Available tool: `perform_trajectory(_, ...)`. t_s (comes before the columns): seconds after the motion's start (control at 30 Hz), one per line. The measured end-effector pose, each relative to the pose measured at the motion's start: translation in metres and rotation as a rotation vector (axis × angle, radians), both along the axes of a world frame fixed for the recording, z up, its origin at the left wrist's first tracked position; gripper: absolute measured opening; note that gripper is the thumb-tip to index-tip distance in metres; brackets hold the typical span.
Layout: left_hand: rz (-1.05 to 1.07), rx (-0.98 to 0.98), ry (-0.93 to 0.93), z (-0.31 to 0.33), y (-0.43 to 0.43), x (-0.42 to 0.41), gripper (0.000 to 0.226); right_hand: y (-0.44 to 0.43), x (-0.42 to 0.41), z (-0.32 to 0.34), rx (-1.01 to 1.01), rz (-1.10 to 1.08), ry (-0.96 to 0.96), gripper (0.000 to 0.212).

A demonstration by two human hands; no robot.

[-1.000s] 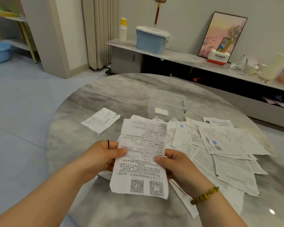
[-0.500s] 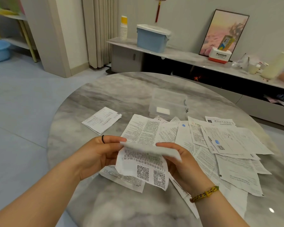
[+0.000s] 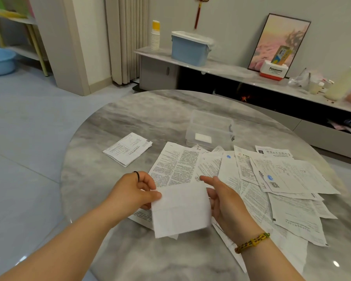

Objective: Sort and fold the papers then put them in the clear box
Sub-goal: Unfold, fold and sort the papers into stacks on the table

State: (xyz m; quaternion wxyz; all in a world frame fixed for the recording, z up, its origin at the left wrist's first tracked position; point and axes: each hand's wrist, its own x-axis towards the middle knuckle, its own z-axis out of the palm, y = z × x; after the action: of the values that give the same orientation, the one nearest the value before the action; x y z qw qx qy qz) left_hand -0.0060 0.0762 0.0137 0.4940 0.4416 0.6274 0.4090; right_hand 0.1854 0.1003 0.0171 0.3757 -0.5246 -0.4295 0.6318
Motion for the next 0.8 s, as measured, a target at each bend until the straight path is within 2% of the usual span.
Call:
perform_trajectory(0.07,0.068,0.046,0.03,-0.002,0.002,0.0,0.028,0.0,0.0,0.001,-0.088,0.034,0.046,0.035)
perform_trajectory(0.17,0.14,0.099,0.044,-0.002,0.003,-0.001,0.031,-0.004,-0.001,0.0,-0.045,0.145,-0.069,0.022)
perform_trajectory(0.27,0.17,0.108,0.063,-0.002,0.003,-0.002,0.032,-0.006,-0.002,-0.002,0.003,0.154,-0.141,0.015)
perform_trajectory(0.5,0.153,0.094,0.08,-0.003,0.004,0.0,0.032,-0.006,-0.004,-0.005,0.06,0.105,-0.188,0.02)
perform_trajectory(0.63,0.106,0.092,0.065,-0.002,0.005,-0.005,0.019,-0.005,-0.003,-0.004,0.095,0.109,-0.176,0.023)
perform_trajectory(0.7,0.072,0.079,0.205,-0.002,0.005,-0.014,0.004,0.001,-0.003,-0.003,0.093,0.088,-0.189,0.023)
perform_trajectory(0.73,0.068,0.071,0.317,-0.004,0.006,-0.019,0.009,0.006,-0.002,-0.003,0.093,0.065,-0.201,0.023)
perform_trajectory(0.8,0.08,0.024,0.603,-0.007,0.009,-0.032,0.034,0.017,-0.006,-0.001,0.101,0.025,-0.231,0.021)
